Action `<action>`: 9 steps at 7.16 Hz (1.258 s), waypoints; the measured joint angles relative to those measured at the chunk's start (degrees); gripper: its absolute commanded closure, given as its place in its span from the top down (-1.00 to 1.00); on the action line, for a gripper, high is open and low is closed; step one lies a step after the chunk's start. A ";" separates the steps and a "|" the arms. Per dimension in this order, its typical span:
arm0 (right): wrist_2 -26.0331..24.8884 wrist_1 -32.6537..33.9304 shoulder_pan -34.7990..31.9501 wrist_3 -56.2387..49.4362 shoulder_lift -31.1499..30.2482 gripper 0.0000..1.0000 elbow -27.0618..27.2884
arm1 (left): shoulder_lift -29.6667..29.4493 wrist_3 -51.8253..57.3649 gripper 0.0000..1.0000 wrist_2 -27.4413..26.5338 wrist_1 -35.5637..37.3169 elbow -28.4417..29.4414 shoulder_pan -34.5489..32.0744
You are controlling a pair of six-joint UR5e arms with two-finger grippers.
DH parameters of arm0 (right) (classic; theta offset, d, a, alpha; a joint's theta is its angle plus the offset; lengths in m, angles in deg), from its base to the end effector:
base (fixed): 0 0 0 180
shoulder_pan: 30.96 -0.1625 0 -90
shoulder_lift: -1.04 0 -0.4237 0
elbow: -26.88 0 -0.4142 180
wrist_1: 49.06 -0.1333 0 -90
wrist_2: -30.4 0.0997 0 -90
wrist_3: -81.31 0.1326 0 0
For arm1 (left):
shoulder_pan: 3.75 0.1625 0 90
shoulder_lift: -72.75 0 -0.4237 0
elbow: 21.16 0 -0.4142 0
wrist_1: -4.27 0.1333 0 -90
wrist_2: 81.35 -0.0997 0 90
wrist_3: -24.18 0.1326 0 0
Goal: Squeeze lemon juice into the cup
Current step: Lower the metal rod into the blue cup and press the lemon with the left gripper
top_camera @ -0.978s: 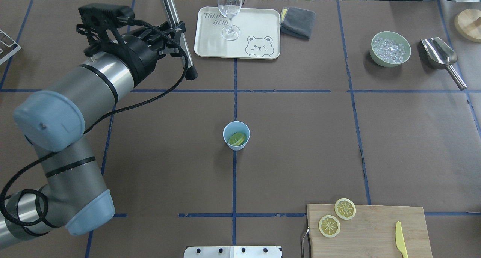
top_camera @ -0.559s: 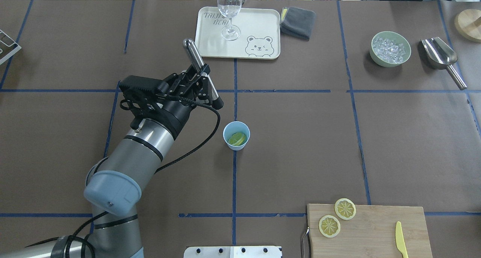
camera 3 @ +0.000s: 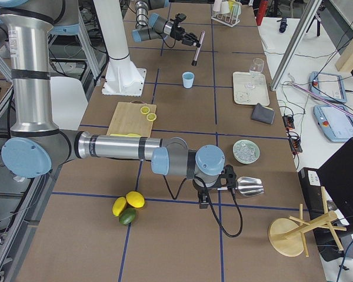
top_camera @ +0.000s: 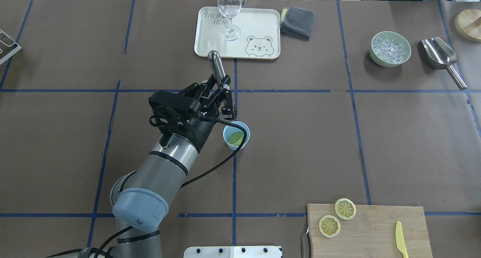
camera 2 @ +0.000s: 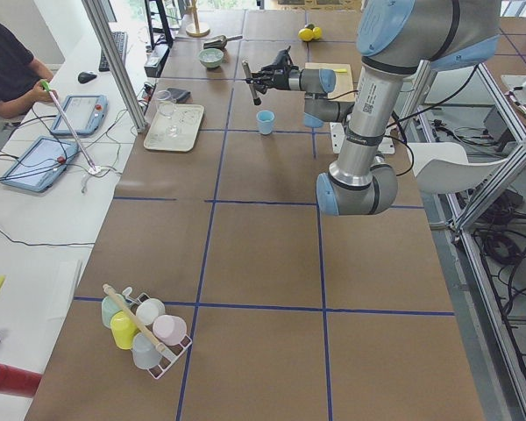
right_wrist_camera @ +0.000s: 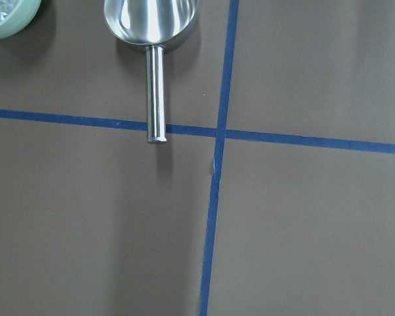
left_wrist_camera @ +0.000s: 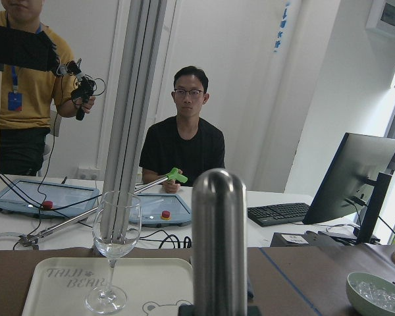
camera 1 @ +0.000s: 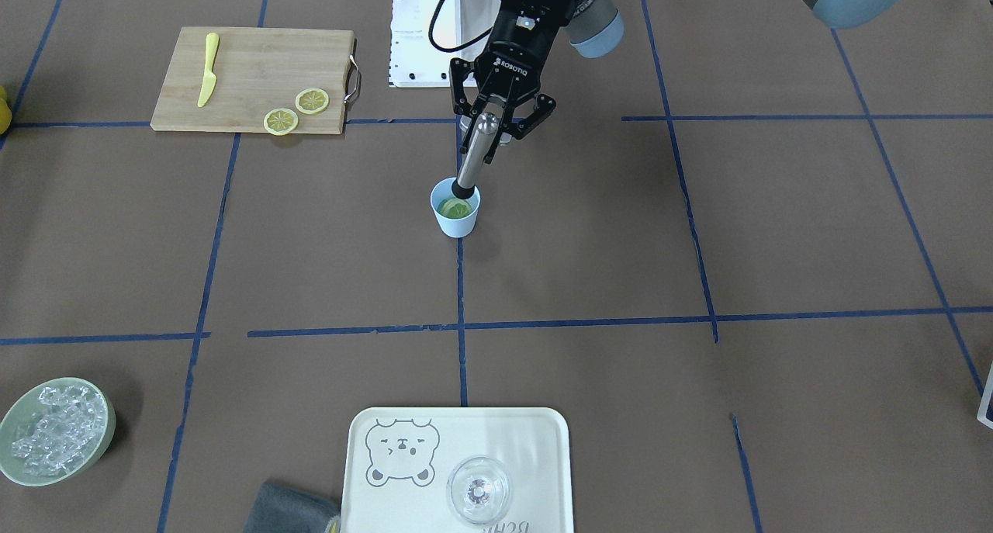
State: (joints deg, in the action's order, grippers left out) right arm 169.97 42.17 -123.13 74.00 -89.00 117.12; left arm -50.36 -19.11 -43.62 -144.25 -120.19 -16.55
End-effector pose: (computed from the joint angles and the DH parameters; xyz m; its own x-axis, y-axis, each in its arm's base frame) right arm 0.0517 -0.5104 0.6725 0.6471 -0.0892 0.7572 0.0448 0.9959 0.0790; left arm 0.5322 -0.3652 0.1265 0.5267 0.3371 -0.7803 0.7440 0.2613 0.6150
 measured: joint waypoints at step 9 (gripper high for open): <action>0.00 0.00 -0.05 0.10 1.05 1.00 0.12 | -1.21 0.54 -1.00 -4.14 -4.63 9.51 4.41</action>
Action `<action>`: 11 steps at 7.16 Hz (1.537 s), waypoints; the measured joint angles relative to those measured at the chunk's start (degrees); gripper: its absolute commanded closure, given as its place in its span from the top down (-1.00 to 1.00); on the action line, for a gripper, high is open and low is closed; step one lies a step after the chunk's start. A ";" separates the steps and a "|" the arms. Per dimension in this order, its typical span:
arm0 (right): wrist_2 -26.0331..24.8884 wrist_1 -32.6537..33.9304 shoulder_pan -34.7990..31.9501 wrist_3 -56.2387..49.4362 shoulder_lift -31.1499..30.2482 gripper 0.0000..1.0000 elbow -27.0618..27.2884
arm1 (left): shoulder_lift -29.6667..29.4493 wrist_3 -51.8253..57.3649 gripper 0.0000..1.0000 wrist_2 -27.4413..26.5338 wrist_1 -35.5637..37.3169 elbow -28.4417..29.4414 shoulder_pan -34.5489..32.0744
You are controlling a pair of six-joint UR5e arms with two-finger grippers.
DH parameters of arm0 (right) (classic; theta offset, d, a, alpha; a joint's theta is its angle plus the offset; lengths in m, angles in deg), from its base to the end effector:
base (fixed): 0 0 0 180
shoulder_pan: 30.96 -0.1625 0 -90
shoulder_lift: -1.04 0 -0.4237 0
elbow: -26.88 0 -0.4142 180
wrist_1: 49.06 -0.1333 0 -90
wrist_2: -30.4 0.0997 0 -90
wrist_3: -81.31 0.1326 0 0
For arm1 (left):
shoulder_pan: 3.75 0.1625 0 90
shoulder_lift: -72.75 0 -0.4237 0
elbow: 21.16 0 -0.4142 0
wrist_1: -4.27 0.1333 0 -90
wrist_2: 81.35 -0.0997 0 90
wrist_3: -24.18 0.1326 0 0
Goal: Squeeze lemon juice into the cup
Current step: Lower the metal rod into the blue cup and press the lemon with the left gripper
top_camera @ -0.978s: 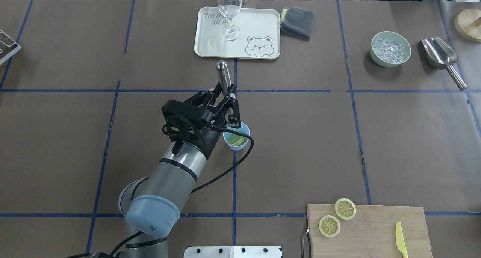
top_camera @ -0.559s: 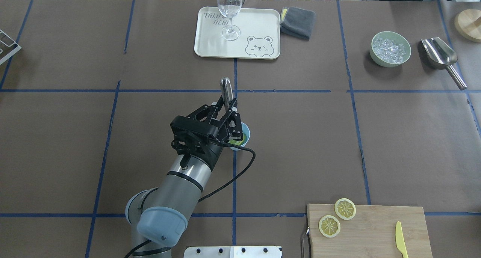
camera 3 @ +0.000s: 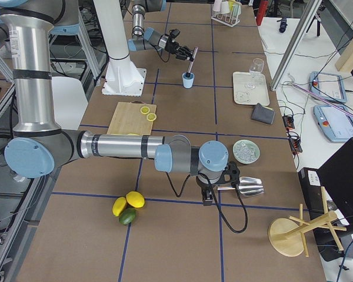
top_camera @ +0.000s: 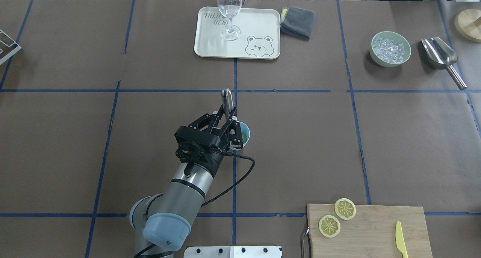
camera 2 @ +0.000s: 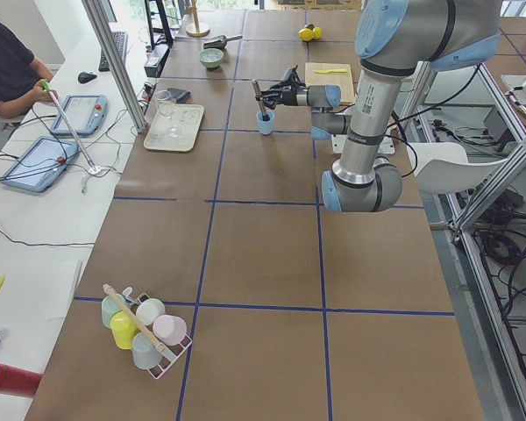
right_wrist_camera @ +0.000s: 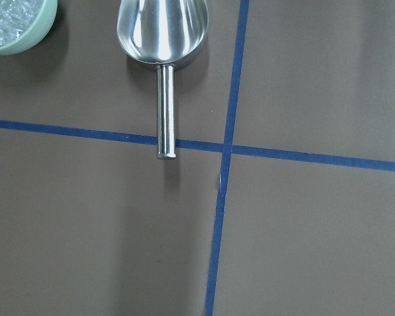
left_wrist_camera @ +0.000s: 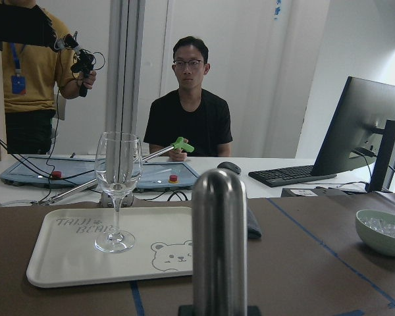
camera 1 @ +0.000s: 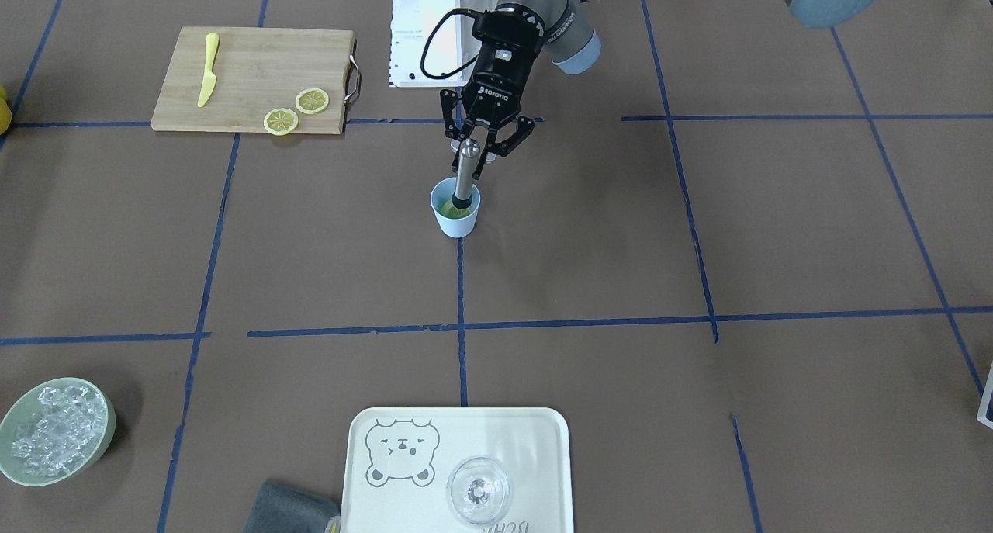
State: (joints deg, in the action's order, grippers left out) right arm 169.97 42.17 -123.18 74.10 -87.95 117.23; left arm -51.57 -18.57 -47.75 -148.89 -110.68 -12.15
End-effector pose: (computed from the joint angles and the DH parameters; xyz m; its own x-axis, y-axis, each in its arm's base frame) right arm 0.0525 -0.5198 0.6621 0.6478 -0.1022 0.7549 0.0429 0.9943 0.0978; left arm 0.6011 -0.3352 0.1739 0.5781 0.3254 -0.7483 0.6986 0.2766 0.6599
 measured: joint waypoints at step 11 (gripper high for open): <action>0.18 0.01 -0.30 0.00 0.14 1.00 0.87 | -1.48 3.13 -1.00 0.56 -0.76 0.46 0.32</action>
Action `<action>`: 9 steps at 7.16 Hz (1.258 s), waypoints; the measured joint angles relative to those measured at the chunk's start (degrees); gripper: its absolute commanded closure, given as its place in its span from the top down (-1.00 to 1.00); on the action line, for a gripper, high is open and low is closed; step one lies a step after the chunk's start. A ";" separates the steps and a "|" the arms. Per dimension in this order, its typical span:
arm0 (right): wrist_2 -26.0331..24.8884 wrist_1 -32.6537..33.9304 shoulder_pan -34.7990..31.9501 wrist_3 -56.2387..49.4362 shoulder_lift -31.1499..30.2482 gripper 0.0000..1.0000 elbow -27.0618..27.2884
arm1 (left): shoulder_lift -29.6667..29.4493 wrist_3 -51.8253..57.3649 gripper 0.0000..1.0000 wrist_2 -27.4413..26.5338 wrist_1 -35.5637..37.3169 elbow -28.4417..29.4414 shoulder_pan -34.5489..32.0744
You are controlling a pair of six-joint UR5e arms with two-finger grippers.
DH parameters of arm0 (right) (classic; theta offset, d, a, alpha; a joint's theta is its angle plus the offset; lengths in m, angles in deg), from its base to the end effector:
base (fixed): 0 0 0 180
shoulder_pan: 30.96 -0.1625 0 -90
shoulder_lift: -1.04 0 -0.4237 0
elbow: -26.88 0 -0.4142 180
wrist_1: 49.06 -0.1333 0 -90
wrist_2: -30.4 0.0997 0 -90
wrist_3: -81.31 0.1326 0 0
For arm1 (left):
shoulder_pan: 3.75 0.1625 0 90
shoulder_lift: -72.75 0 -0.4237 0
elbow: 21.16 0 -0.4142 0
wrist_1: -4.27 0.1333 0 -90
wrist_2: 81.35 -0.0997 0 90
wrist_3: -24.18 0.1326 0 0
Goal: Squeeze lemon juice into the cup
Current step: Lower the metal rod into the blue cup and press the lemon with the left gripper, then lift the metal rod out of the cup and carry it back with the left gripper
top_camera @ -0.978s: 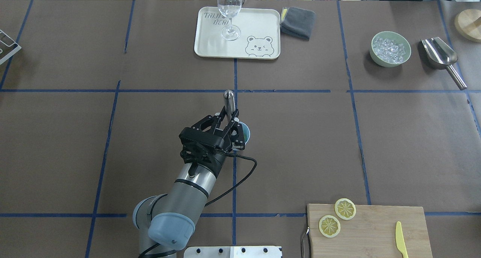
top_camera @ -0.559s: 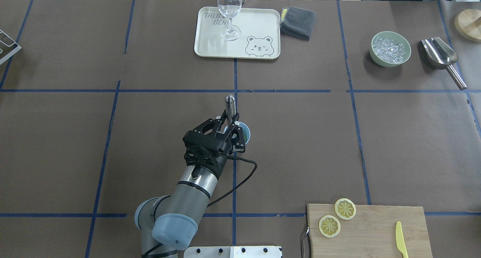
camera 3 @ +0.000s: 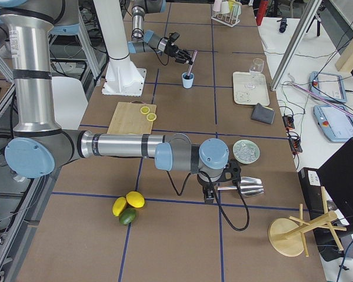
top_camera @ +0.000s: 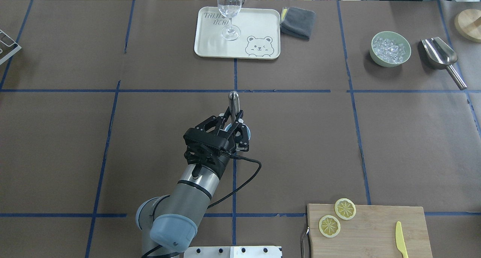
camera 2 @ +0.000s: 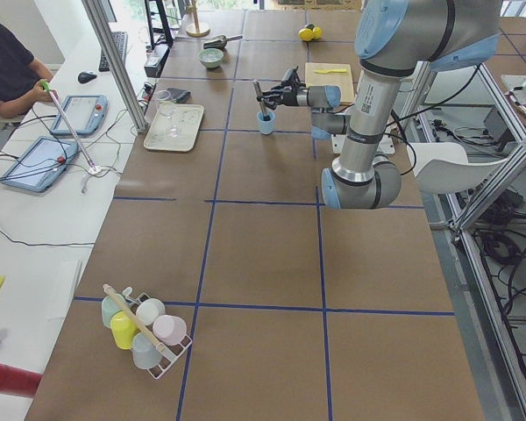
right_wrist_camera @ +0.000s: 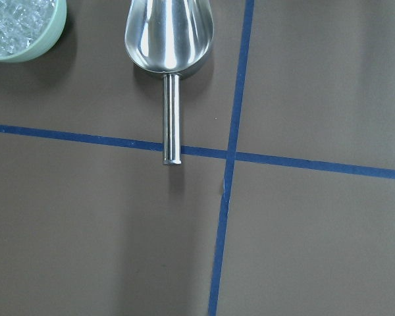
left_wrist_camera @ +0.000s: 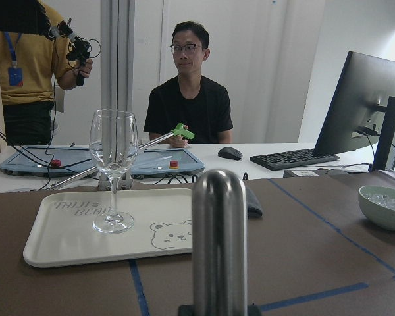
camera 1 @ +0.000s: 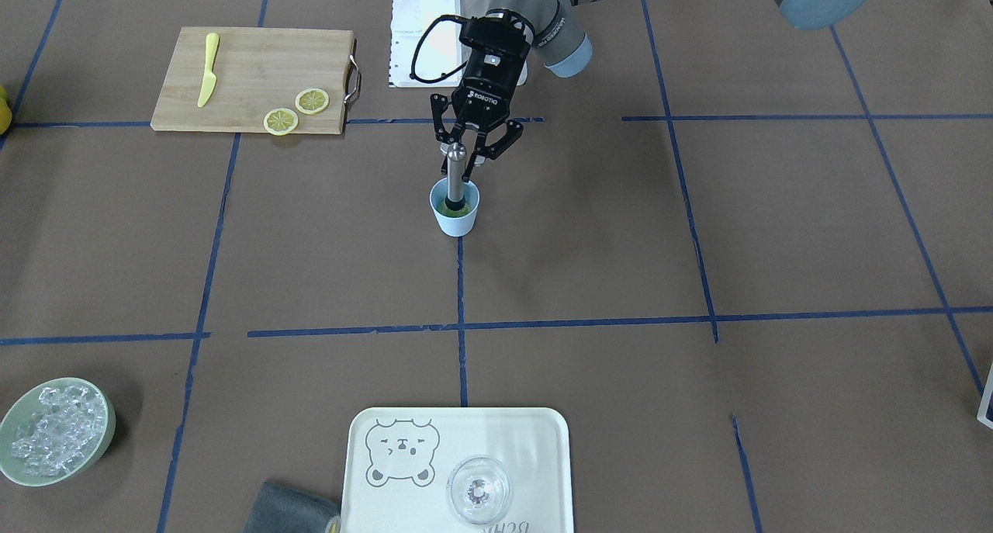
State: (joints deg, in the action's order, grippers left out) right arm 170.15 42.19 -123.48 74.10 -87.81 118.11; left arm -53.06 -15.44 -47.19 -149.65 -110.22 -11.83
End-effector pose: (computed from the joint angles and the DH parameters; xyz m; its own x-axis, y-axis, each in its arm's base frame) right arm 0.0551 -0.5218 0.6526 0.6466 -0.1121 0.7546 0.0375 0.9926 0.1153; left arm 0.6055 -0.3314 0.1594 0.5880 0.3534 -0.7276 0.6832 0.2647 0.6806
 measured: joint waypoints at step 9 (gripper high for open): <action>-0.35 0.04 -0.12 0.00 -0.10 1.00 0.71 | 10.88 13.14 -1.00 36.35 -10.48 -12.27 -19.52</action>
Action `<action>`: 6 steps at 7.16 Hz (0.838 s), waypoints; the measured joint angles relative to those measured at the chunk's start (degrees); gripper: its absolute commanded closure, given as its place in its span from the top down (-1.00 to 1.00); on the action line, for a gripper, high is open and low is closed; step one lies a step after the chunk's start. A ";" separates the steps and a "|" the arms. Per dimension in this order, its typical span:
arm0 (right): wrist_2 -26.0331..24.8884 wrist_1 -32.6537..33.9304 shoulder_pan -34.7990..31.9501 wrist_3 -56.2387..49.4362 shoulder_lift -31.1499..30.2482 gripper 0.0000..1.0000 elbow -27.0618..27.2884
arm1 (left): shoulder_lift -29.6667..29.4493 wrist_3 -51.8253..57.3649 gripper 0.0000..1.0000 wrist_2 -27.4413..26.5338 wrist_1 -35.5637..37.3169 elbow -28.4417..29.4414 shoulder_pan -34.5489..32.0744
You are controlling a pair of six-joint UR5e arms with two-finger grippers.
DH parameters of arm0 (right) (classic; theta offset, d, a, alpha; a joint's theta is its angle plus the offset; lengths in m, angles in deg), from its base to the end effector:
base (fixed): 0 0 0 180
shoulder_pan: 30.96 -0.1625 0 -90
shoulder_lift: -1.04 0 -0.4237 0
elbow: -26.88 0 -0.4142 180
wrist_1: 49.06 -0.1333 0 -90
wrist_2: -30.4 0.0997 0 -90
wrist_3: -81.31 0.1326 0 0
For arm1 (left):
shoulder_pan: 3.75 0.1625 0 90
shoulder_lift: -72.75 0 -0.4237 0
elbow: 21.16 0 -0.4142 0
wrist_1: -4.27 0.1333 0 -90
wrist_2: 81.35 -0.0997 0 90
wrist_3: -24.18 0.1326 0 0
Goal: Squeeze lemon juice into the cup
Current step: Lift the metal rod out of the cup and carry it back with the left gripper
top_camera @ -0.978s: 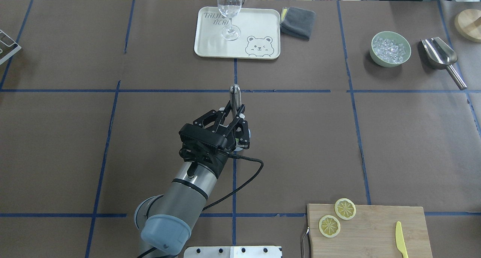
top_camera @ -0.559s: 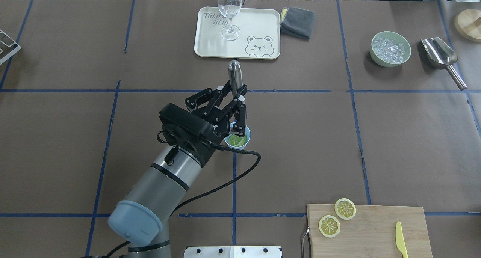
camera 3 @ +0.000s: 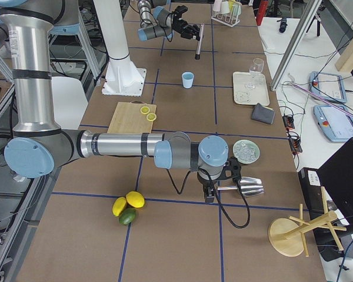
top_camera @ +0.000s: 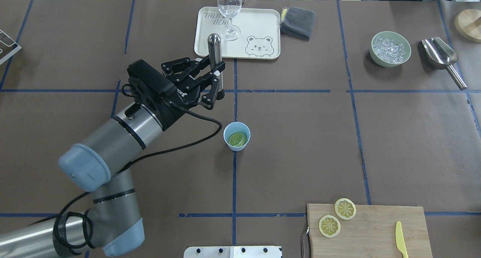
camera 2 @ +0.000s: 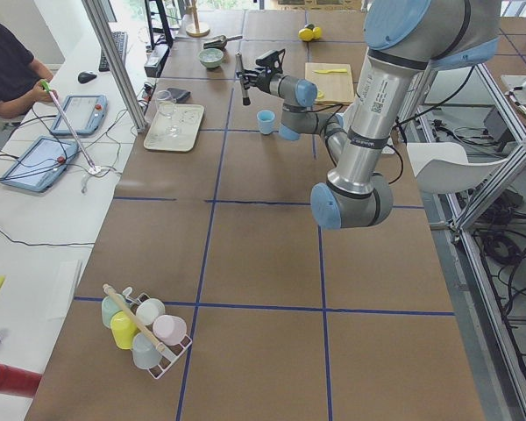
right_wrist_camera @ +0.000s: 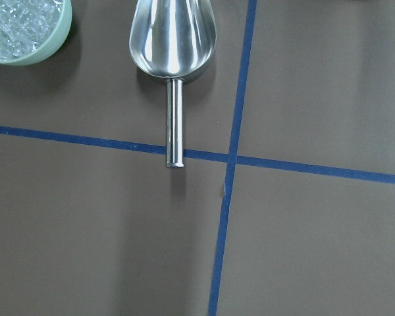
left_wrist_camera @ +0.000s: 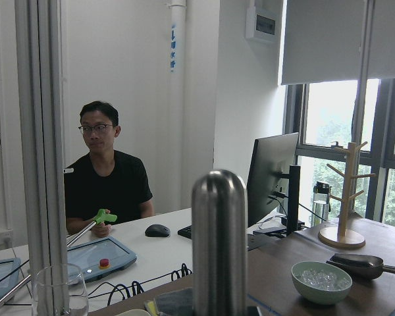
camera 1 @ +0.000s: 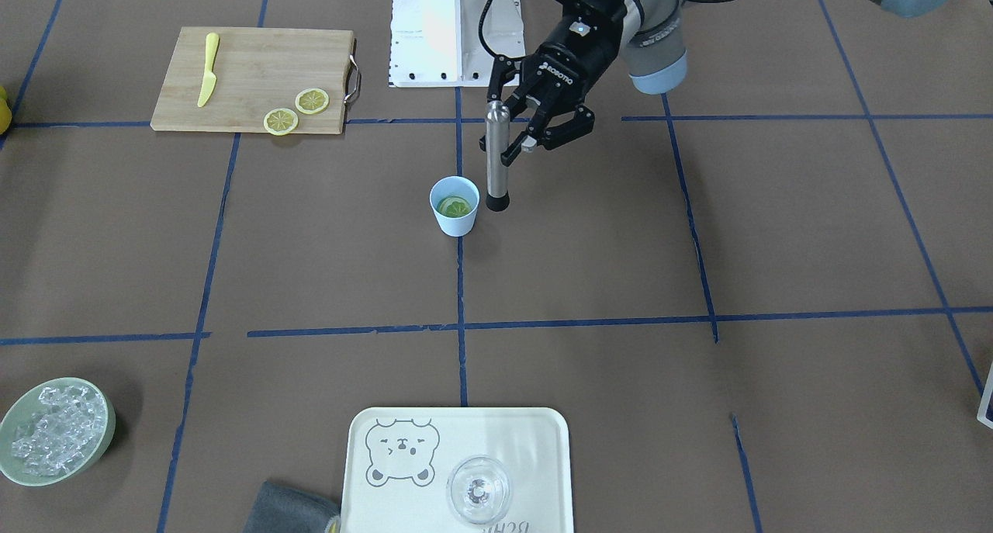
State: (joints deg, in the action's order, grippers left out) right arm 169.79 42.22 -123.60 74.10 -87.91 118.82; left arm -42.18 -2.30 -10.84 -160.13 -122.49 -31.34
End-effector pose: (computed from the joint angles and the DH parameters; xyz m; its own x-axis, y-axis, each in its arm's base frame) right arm 0.0567 -0.5216 0.6478 0.6519 -0.1180 0.7491 0.0361 0.9915 0.1248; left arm 0.4446 -0.4326 0.1644 0.4990 0.6913 -0.5226 0.5979 0.1618 0.7850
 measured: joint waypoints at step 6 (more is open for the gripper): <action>-0.14 -0.05 -0.33 -0.04 0.05 1.00 0.27 | 15.15 -8.57 -1.00 38.34 33.31 -15.16 -16.05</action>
State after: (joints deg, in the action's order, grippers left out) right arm 169.65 42.17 -123.93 74.07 -87.86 119.09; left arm -27.03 -10.87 27.50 -126.82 -137.66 -47.39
